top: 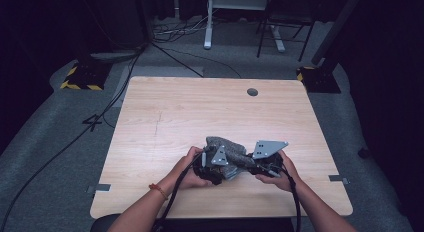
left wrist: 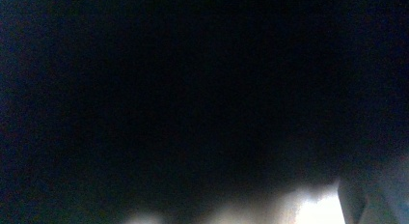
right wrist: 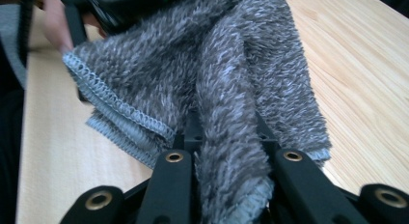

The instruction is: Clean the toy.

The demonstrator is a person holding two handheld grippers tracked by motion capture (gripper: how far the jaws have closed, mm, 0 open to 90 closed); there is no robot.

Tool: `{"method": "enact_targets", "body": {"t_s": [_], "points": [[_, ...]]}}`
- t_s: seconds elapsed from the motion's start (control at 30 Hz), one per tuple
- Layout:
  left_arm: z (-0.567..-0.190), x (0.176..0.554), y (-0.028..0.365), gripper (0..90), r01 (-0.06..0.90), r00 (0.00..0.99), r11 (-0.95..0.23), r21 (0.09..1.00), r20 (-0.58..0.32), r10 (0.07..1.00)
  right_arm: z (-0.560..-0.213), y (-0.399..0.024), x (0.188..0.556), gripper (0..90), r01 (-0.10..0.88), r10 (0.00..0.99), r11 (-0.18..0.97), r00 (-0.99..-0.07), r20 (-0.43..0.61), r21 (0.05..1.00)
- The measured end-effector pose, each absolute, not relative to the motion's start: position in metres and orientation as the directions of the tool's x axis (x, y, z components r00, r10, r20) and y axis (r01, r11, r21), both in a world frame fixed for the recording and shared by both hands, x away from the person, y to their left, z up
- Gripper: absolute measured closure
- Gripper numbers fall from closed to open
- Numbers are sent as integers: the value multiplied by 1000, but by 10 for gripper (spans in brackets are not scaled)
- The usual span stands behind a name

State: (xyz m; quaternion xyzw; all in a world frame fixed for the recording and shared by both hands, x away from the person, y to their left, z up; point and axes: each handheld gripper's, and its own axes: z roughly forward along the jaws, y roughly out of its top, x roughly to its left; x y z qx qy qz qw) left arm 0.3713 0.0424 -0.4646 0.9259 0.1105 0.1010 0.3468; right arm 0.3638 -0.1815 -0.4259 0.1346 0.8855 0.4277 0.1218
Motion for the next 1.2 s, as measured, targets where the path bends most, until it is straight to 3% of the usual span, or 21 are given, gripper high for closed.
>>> {"method": "enact_targets", "body": {"t_s": [0.23,0.47,1.2], "points": [[-458,374,48,335,133,948,-729,672,127,291,-425,-190,367,765,151,377,585,-921,-102,797],[-459,377,33,335,97,948,-770,631,178,266,-417,-175,365,765,114,338,585,-934,-113,803],[-461,394,40,335,148,942,-733,664,131,309,-423,-177,389,763,150,404,607,-904,-140,780]]}}
